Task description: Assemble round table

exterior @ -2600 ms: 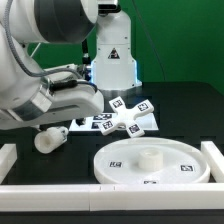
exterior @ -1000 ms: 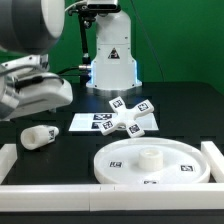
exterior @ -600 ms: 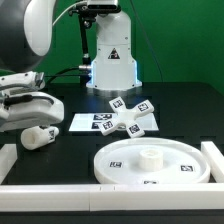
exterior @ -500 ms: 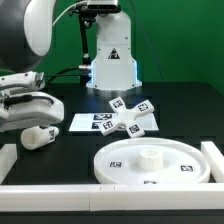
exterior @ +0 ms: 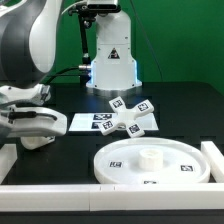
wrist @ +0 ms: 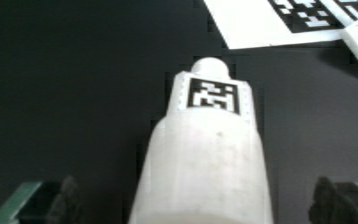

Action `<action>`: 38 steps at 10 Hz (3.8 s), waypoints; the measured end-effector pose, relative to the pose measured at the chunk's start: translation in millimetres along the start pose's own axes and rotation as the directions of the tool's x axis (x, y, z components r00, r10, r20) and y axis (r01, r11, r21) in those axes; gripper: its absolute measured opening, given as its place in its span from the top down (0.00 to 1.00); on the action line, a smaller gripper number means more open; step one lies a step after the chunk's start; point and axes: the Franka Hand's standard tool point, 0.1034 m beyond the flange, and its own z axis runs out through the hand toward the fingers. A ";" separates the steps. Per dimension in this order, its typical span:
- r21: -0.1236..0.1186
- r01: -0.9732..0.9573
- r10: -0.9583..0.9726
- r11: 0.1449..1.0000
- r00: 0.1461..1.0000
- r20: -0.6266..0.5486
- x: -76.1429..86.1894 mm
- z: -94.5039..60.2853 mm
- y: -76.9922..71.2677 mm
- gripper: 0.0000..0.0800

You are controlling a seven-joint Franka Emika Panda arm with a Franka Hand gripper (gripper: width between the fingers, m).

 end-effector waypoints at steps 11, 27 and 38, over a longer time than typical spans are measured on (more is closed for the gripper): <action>-0.013 0.043 -0.043 0.999 0.999 -0.013 6.7 2.3 -8.0 0.49; -0.298 0.110 -0.308 0.948 0.547 -0.779 -57.0 -90.4 -162.0 0.49; -0.388 0.086 -0.397 0.918 0.244 -0.885 -46.7 -74.0 -248.3 0.49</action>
Offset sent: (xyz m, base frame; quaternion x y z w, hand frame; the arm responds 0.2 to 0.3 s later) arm 0.0000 0.0000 0.0000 0.0000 0.0000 0.0000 1.0000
